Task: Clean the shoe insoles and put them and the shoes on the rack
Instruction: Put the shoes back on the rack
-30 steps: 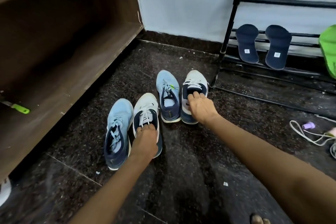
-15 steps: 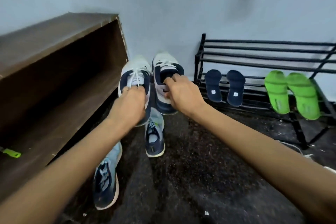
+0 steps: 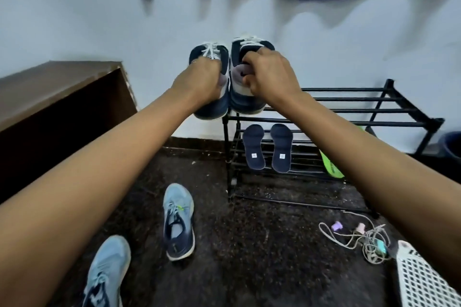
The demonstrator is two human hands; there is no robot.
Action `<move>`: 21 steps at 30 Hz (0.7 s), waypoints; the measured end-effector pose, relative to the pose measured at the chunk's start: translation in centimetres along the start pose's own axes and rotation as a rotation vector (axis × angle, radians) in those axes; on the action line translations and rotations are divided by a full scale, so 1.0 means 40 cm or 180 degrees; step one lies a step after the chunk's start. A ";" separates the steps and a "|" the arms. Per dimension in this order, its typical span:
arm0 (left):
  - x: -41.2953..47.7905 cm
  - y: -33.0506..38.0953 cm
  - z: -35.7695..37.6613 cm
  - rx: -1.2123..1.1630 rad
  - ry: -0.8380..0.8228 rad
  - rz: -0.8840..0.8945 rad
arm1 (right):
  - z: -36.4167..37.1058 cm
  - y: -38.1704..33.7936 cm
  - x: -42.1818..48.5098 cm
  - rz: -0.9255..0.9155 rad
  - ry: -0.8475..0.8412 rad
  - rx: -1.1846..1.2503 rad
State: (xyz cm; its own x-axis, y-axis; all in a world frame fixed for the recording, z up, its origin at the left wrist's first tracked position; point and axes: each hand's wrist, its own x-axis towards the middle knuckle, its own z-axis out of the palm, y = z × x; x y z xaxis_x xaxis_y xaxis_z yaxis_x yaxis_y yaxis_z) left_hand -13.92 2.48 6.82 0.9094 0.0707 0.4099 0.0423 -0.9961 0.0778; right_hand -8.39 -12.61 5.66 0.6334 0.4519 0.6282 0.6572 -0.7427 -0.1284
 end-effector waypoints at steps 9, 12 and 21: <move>0.193 0.129 0.203 -0.0337 -0.0246 0.0186 | 0.101 0.238 0.004 0.0462 -0.0320 -0.0264; 0.225 0.145 0.280 -0.0463 -0.0255 0.0089 | 0.152 0.288 0.006 0.0508 -0.0479 -0.0348; 0.275 0.116 0.358 -0.0388 -0.0176 0.0105 | 0.227 0.316 0.058 0.0582 -0.0579 -0.0166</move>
State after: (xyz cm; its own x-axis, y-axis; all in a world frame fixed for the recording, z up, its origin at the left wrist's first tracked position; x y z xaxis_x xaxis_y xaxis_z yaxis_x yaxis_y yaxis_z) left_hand 2.18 -2.13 -1.34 0.9311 0.0314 0.3635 -0.0357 -0.9837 0.1765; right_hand 5.10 -16.48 -1.49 0.8059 0.3857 0.4492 0.5060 -0.8426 -0.1844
